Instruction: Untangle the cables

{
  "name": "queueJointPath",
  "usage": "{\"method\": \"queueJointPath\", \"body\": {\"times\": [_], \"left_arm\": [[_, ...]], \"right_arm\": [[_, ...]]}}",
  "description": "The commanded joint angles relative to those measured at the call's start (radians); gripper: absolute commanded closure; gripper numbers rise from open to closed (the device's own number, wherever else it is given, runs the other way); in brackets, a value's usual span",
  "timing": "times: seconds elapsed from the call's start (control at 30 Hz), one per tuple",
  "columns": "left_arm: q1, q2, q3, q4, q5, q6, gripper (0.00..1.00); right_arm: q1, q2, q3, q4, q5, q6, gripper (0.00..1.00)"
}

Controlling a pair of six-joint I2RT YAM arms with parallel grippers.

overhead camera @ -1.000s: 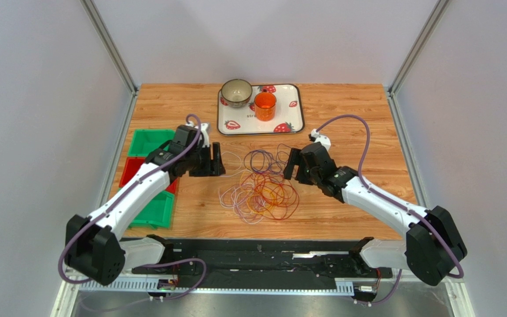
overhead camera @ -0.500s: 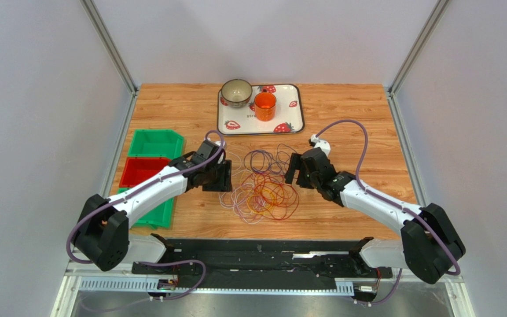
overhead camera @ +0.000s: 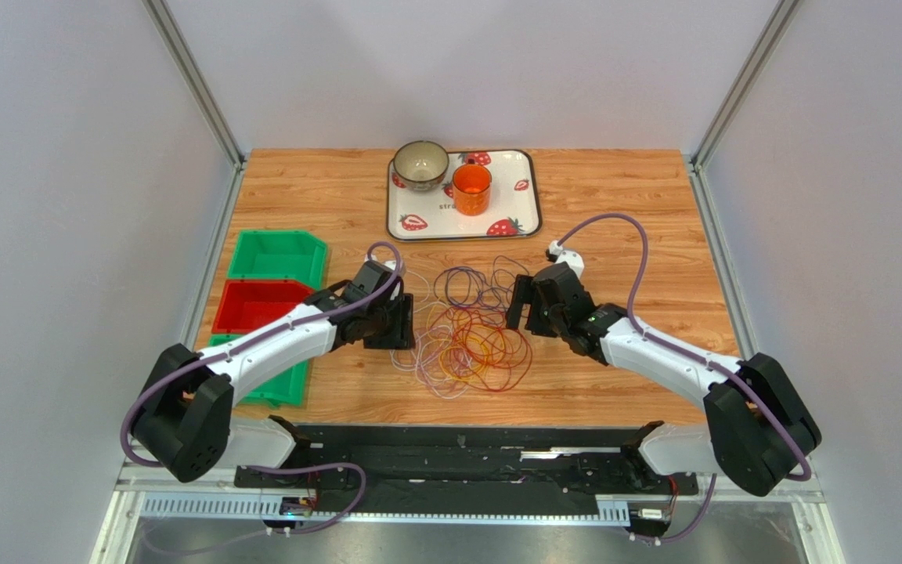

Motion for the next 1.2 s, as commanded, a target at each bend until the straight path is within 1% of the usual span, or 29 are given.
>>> {"method": "queueJointPath", "body": {"times": [0.0, 0.1, 0.2, 0.23, 0.3, 0.33, 0.4, 0.47, 0.5, 0.53, 0.6, 0.63, 0.67, 0.7, 0.73, 0.77, 0.83, 0.87, 0.9, 0.93, 0.97, 1.03, 1.07, 1.17], "left_arm": [[-0.019, 0.014, 0.006, 0.048, 0.006, -0.011, 0.48], [-0.028, 0.021, 0.009, 0.05, 0.0, -0.018, 0.51], [-0.036, 0.028, 0.007, 0.05, -0.009, -0.019, 0.57], [-0.034, 0.033, 0.007, 0.051, -0.007, -0.018, 0.62], [-0.036, 0.053, 0.009, 0.059, -0.001, -0.018, 0.67], [-0.037, 0.062, 0.009, 0.071, 0.005, -0.016, 0.8], [-0.046, 0.086, 0.019, 0.073, 0.013, -0.016, 0.99], [-0.054, 0.094, 0.044, 0.045, 0.019, -0.01, 1.0], [-0.065, 0.084, 0.085, 0.021, 0.016, -0.002, 1.0], [-0.069, 0.068, 0.113, -0.039, 0.008, 0.004, 1.0], [-0.071, 0.004, 0.216, -0.114, -0.027, 0.021, 1.0], [-0.071, -0.016, 0.261, -0.201, -0.027, 0.028, 1.0], [-0.069, -0.034, 0.37, -0.246, -0.077, 0.038, 1.0], [-0.069, -0.054, 0.43, -0.294, -0.092, 0.059, 1.0], [-0.069, -0.059, 0.491, -0.378, -0.102, 0.071, 1.0], [-0.069, -0.059, 0.618, -0.419, -0.115, 0.081, 1.0], [-0.069, -0.041, 0.745, -0.527, -0.116, 0.116, 1.0], [-0.071, -0.032, 0.867, -0.561, -0.118, 0.127, 1.0], [-0.073, -0.004, 0.929, -0.594, -0.124, 0.148, 1.0], [-0.076, 0.014, 0.991, -0.666, -0.13, 0.162, 1.0], [-0.077, 0.034, 1.127, -0.708, -0.145, 0.174, 1.0], [-0.095, 0.093, 1.257, -0.807, -0.167, 0.205, 1.0], [-0.102, 0.108, 1.37, -0.829, -0.182, 0.216, 1.0], [-0.123, 0.142, 1.527, -0.889, -0.208, 0.232, 1.0]], "right_arm": [[-0.003, 0.006, 0.026, 0.037, -0.002, -0.013, 0.15], [-0.005, 0.009, 0.027, 0.037, -0.004, -0.013, 0.15], [-0.005, 0.01, 0.029, 0.037, -0.005, -0.013, 0.15], [-0.003, 0.013, 0.029, 0.035, -0.007, -0.013, 0.15], [-0.003, 0.015, 0.03, 0.035, -0.007, -0.013, 0.16], [-0.005, 0.019, 0.032, 0.035, -0.008, -0.016, 0.16], [-0.003, 0.024, 0.036, 0.035, -0.01, -0.017, 0.16], [-0.003, 0.032, 0.039, 0.032, -0.011, -0.017, 0.16], [-0.005, 0.03, 0.039, 0.031, -0.01, -0.017, 0.16], [-0.003, 0.032, 0.039, 0.032, -0.008, -0.017, 0.16], [-0.003, 0.027, 0.036, 0.035, -0.01, -0.016, 0.16], [-0.003, 0.023, 0.033, 0.035, -0.008, -0.016, 0.16], [-0.003, 0.021, 0.032, 0.037, -0.008, -0.017, 0.16], [-0.003, 0.019, 0.029, 0.04, -0.008, -0.016, 0.16], [-0.003, 0.019, 0.029, 0.042, -0.008, -0.016, 0.16], [-0.003, 0.018, 0.029, 0.04, -0.008, -0.016, 0.16], [-0.005, 0.016, 0.027, 0.043, -0.008, -0.016, 0.16], [-0.003, 0.015, 0.026, 0.043, -0.007, -0.014, 0.17], [-0.005, 0.013, 0.024, 0.043, -0.007, -0.014, 0.17], [-0.003, 0.009, 0.02, 0.045, -0.007, -0.014, 0.16], [-0.003, 0.006, 0.018, 0.046, -0.008, -0.014, 0.16], [-0.003, 0.0, 0.015, 0.052, -0.007, -0.014, 0.16], [-0.005, -0.004, 0.01, 0.054, -0.005, -0.013, 0.16], [-0.003, -0.011, 0.003, 0.058, -0.007, -0.011, 0.16]]}}
